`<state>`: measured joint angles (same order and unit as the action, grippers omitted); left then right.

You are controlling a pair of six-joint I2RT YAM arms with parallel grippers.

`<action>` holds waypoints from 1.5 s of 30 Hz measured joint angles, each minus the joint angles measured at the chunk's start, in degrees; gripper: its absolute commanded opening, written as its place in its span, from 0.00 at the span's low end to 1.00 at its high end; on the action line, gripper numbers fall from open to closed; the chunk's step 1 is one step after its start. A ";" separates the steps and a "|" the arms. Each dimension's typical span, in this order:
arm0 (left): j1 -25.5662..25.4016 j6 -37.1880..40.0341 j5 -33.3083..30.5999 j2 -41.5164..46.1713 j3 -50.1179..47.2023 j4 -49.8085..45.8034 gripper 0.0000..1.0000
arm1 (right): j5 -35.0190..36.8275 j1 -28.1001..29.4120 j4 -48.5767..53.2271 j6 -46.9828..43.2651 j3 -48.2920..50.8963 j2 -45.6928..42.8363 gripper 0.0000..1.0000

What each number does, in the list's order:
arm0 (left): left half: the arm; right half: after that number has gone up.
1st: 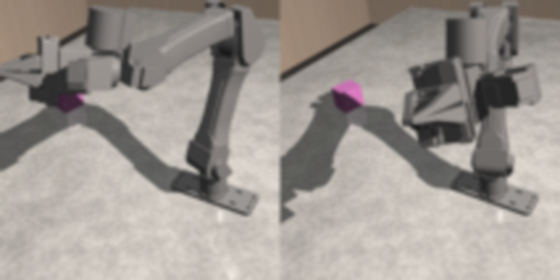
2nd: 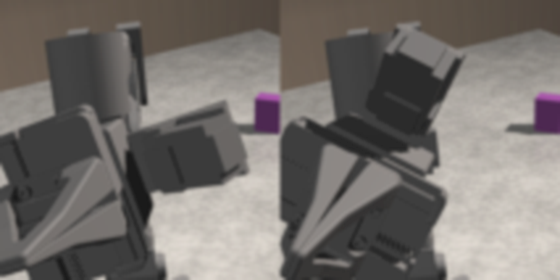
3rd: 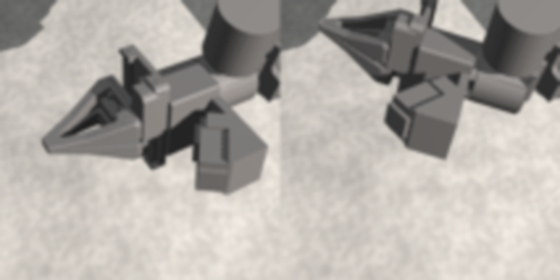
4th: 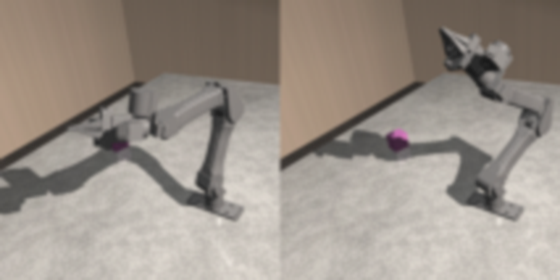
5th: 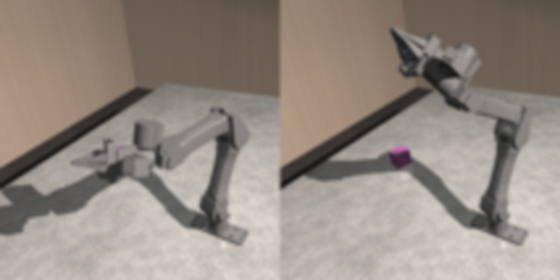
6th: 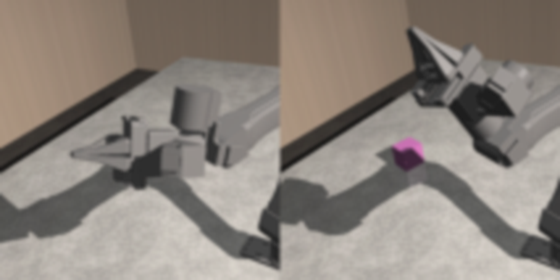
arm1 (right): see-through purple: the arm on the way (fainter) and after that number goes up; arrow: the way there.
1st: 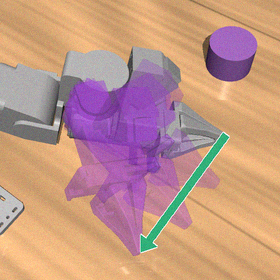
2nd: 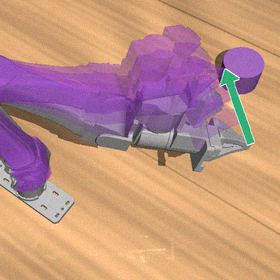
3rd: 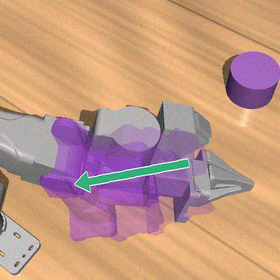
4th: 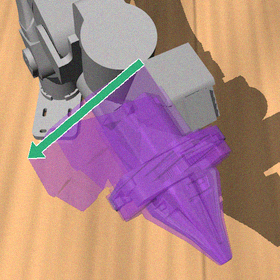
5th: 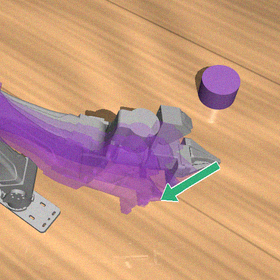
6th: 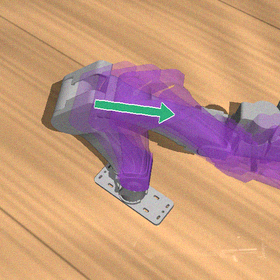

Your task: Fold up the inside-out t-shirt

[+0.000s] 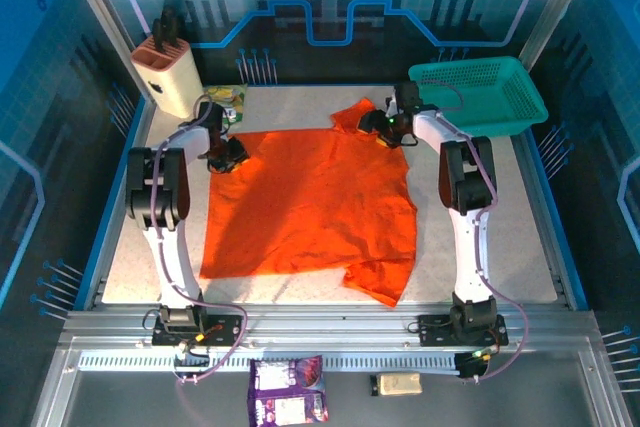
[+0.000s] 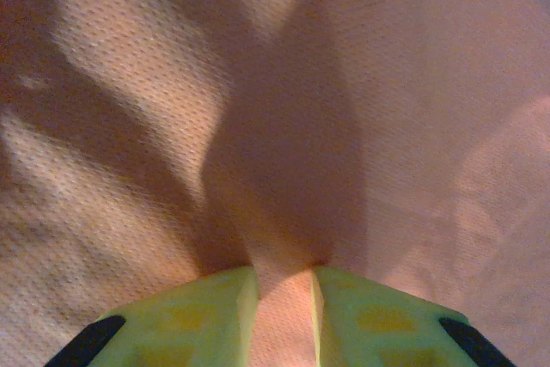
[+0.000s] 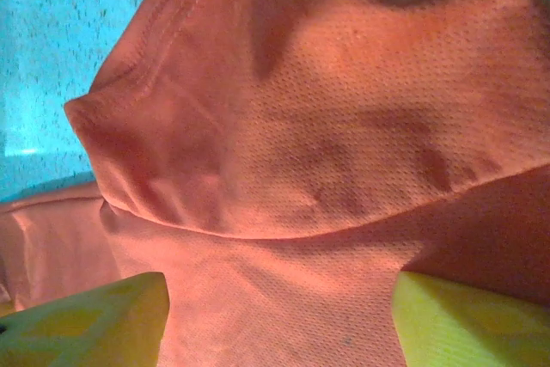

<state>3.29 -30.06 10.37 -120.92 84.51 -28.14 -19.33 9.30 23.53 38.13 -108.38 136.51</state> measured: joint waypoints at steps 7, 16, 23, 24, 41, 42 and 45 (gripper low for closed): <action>0.42 0.02 0.63 -5.57 8.55 0.57 0.27 | -0.70 -1.44 0.68 0.17 -7.78 4.92 0.70; 0.68 0.11 1.73 -11.13 18.01 -0.52 0.28 | -0.15 -1.60 7.41 -1.36 -15.30 7.63 0.69; 0.68 0.04 4.11 -10.86 18.51 -0.33 0.32 | -0.79 -1.60 12.35 -4.63 -12.87 4.04 0.69; 0.68 0.04 4.39 -10.56 18.51 -0.39 0.33 | -0.87 -1.53 13.27 -5.35 -11.50 2.29 0.69; -9.99 -0.72 4.63 27.04 -20.41 0.33 0.35 | -1.53 11.26 20.04 -11.58 45.18 -45.81 0.65; -10.49 -1.11 4.33 28.41 -23.56 0.22 0.35 | -1.29 13.31 20.00 -11.08 47.23 -46.31 0.64; -10.75 -2.25 3.30 32.72 -32.63 -0.11 0.35 | -0.59 19.56 19.54 -8.92 52.17 -47.65 0.63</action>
<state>-7.46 -32.32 13.67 -88.20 51.88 -28.25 -19.92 28.86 43.07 29.21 -56.21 88.86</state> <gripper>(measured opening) 0.351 0.634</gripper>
